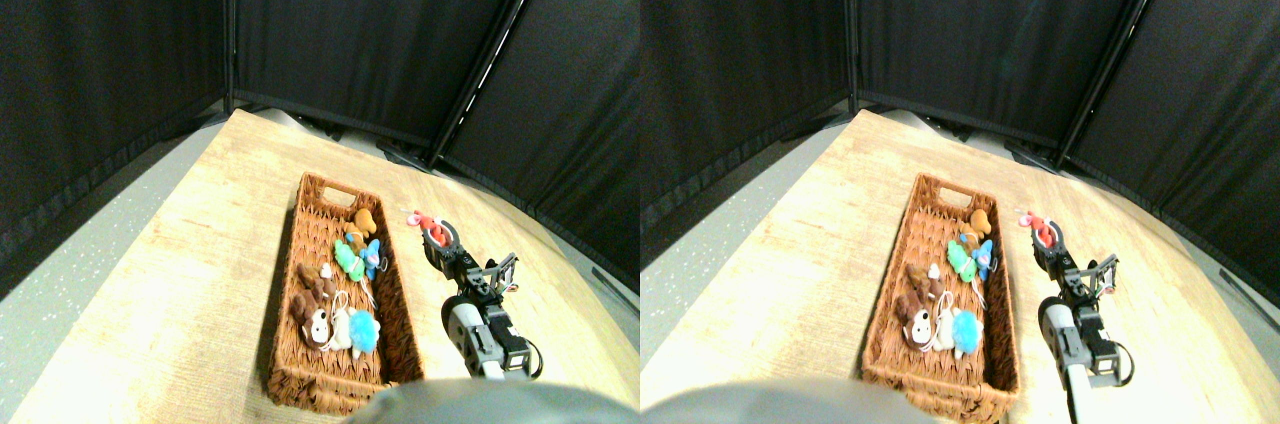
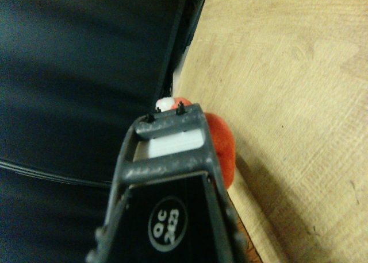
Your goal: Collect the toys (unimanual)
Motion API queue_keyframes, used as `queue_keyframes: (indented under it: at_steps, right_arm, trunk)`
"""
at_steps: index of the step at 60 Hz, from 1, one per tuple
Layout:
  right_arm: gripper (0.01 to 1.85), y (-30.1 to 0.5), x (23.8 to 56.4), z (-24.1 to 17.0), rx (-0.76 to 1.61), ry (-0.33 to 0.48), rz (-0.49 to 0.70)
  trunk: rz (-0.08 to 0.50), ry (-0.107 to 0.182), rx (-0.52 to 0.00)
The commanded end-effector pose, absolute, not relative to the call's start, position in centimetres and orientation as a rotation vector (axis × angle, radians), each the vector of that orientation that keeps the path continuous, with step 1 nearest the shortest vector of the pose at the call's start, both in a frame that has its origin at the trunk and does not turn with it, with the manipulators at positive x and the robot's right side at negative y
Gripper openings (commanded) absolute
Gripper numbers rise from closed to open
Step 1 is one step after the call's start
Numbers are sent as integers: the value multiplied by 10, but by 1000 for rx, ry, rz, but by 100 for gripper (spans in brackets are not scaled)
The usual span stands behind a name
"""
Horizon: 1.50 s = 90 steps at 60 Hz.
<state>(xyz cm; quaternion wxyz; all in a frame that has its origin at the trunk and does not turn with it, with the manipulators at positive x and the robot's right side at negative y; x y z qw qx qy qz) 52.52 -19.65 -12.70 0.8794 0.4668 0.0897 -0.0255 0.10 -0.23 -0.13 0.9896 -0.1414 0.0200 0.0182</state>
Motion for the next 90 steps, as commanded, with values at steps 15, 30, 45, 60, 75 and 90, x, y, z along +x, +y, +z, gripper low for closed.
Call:
queue_keyframes:
  at_steps: [15,30,45,60,75,90]
  right_arm:
    - [11,-169,525,-112,977,218,9]
    - [17,-141,521,-115,982,289,48]
    - [14,-114,517,-122,1017,375,90]
    - [12,-100,509,-127,1048,419,90]
    - [51,-105,502,-129,1064,444,33]
    - [108,-128,511,-129,1084,357,-52]
  trunk:
    - [91,6,-374]
    - [136,1,-427]
    - [168,2,-462]
    - [169,4,-462]
    - [160,8,-447]
    - [135,16,-413]
